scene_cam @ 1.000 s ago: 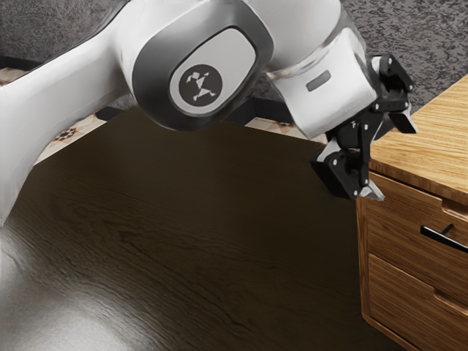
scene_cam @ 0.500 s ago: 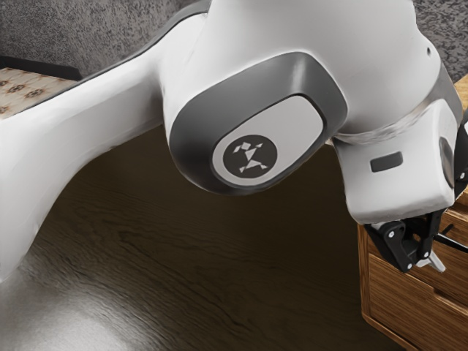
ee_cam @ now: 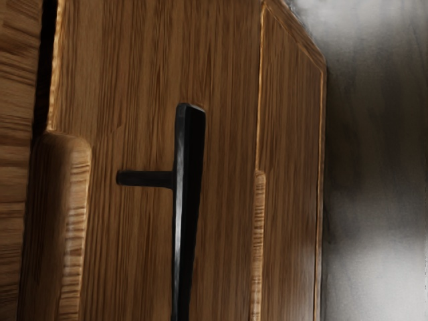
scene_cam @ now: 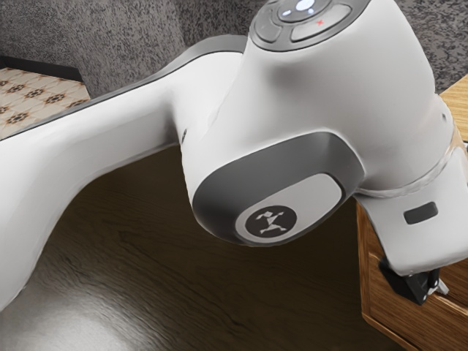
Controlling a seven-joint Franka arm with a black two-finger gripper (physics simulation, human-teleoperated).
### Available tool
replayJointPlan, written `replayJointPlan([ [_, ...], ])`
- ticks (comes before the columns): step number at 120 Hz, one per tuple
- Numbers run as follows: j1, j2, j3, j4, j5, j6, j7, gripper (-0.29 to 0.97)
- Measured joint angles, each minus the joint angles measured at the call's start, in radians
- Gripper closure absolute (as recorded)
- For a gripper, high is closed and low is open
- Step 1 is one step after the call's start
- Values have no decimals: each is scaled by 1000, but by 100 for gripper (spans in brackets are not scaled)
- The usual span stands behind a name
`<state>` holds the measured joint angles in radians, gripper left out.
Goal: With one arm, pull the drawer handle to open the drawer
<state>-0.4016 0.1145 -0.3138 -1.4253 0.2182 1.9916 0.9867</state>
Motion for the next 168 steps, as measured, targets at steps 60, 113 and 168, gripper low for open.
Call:
replayJointPlan([
  [60, -55, -57, 51, -51, 3, -15, -205, 18],
  [113, -108, -42, 59, -28, 4, -5, -259, 29],
  [168, -84, 15, 83, 0, 2, 19, -263, 38],
])
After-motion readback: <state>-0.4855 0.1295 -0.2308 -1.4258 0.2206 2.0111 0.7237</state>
